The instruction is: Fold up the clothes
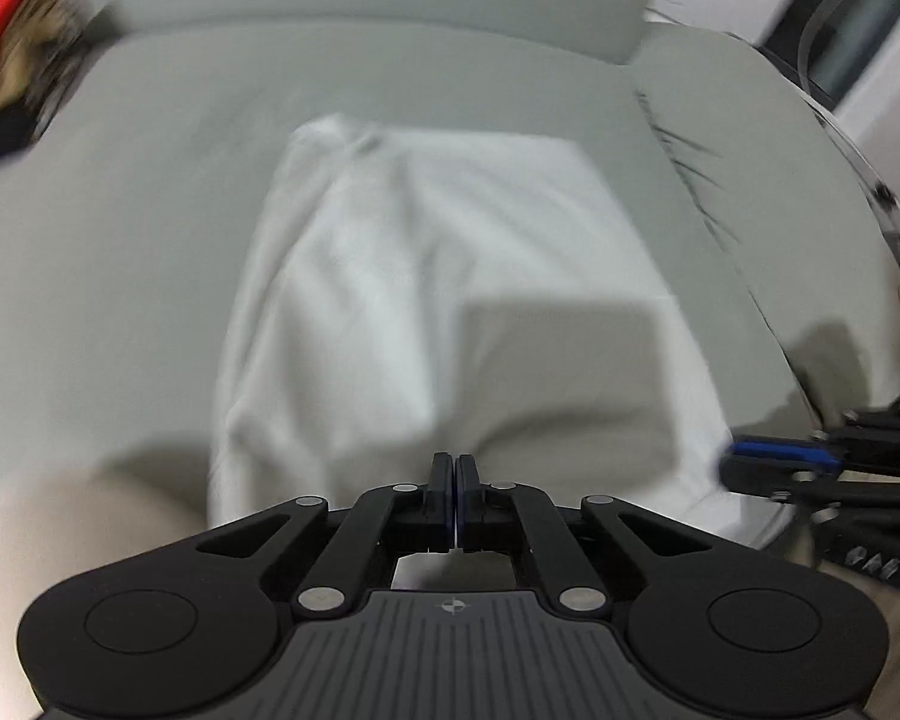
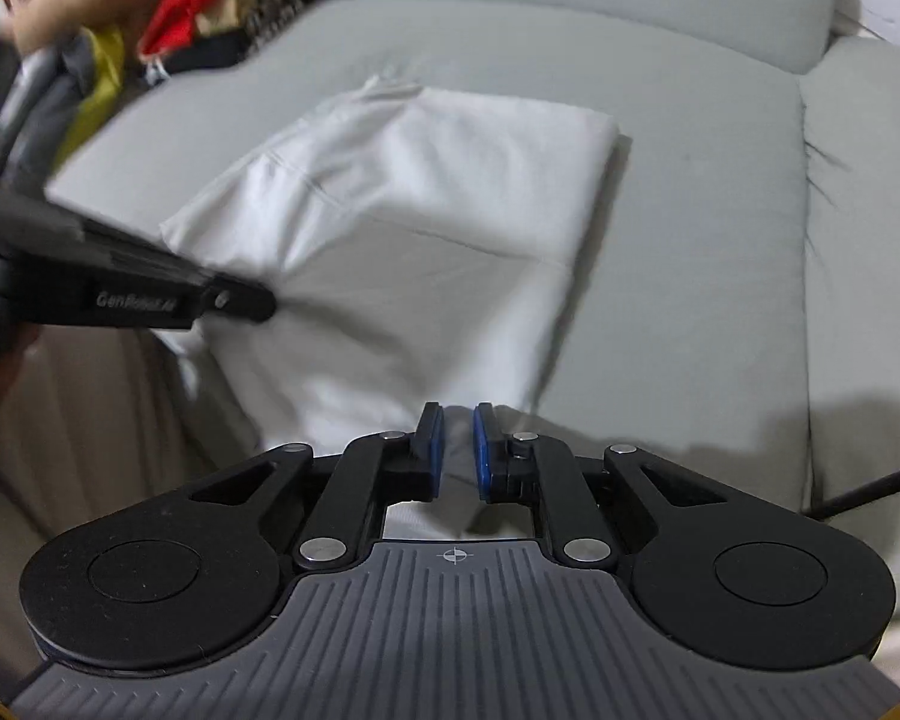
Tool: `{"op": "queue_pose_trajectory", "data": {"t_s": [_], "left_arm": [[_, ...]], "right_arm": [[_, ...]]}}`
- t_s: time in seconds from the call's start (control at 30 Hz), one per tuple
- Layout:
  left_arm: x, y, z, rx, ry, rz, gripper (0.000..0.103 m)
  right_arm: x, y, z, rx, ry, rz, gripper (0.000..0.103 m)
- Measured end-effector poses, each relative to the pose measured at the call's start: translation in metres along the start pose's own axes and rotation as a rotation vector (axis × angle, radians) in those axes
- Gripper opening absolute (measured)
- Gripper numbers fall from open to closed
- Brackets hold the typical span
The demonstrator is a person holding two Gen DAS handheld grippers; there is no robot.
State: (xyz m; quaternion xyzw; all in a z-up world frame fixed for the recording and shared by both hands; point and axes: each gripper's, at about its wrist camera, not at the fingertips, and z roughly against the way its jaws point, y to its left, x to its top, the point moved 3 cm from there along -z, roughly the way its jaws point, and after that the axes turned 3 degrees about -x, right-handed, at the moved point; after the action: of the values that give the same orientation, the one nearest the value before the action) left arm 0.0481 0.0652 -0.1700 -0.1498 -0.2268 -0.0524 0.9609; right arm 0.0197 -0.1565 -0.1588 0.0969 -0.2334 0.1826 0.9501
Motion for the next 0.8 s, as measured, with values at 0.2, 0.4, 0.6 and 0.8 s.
{"op": "queue_pose_trajectory", "data": {"t_s": [0.2, 0.4, 0.6, 0.8], "left_arm": [[0.015, 0.007, 0.033, -0.082, -0.142, 0.075, 0.004], [0.059, 0.001, -0.001, -0.101, -0.251, 0.077, 0.006], [0.074, 0.025, -0.053, 0.111, -0.109, 0.033, 0.001], [0.067, 0.036, -0.06, 0.075, -0.098, 0.085, 0.002]], "right_arm": [[0.011, -0.031, 0.031, 0.072, -0.048, -0.132, 0.034], [0.061, -0.054, -0.003, 0.035, -0.152, -0.292, 0.038], [0.1, -0.055, -0.052, 0.003, -0.146, -0.343, 0.031], [0.135, -0.061, -0.104, -0.067, -0.137, -0.374, 0.021]]}}
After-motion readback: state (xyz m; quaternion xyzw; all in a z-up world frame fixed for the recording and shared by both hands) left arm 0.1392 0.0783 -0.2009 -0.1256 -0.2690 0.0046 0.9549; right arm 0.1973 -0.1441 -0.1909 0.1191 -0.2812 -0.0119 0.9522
